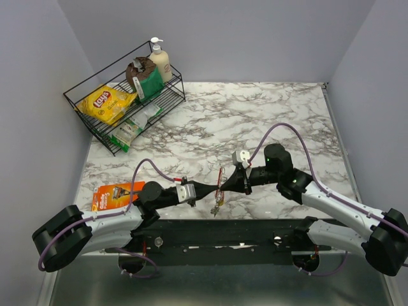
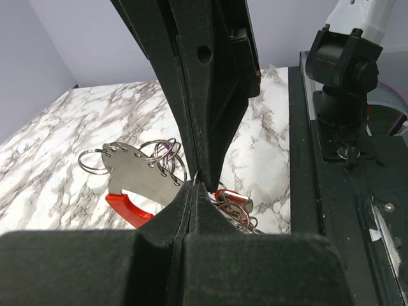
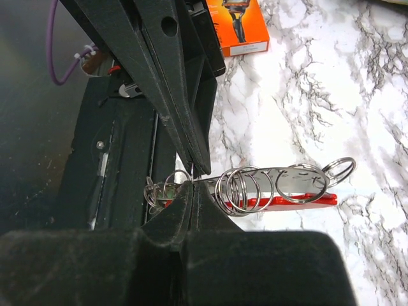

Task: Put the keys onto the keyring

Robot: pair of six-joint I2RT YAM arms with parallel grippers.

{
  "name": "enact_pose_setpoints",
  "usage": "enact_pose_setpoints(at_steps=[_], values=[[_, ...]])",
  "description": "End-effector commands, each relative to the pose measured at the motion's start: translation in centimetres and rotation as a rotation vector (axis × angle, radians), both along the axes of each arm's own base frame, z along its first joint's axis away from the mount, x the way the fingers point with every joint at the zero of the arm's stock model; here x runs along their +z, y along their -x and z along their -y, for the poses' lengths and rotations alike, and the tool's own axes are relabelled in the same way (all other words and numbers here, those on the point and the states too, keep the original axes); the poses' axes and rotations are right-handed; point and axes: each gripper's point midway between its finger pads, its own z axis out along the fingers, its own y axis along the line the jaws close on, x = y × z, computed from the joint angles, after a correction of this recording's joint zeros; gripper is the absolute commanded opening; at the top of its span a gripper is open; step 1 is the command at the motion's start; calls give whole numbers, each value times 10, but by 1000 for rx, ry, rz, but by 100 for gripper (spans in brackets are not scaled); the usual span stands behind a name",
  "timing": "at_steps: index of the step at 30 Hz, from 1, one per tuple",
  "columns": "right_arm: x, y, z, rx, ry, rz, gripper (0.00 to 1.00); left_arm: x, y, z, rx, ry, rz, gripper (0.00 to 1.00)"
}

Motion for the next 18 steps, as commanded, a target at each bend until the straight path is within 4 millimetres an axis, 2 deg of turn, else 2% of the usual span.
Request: enact_pose_setpoints(at_steps=[1, 7, 8, 15, 18], values=[[13, -4, -2, -8, 0, 30, 1, 24, 4, 5, -35, 56, 60, 0], [23, -9, -1, -27, 38, 15, 1, 22, 6, 9, -63, 23, 48, 0], [30, -11, -3, -25, 36, 20, 1, 19, 6, 10, -65, 13, 48, 0], [34, -14, -6, 1, 90, -5, 1, 16, 8, 11, -81, -16, 37, 0], [34, -14, -4, 0, 102, 0, 1, 16, 7, 10, -72, -21, 29, 13]])
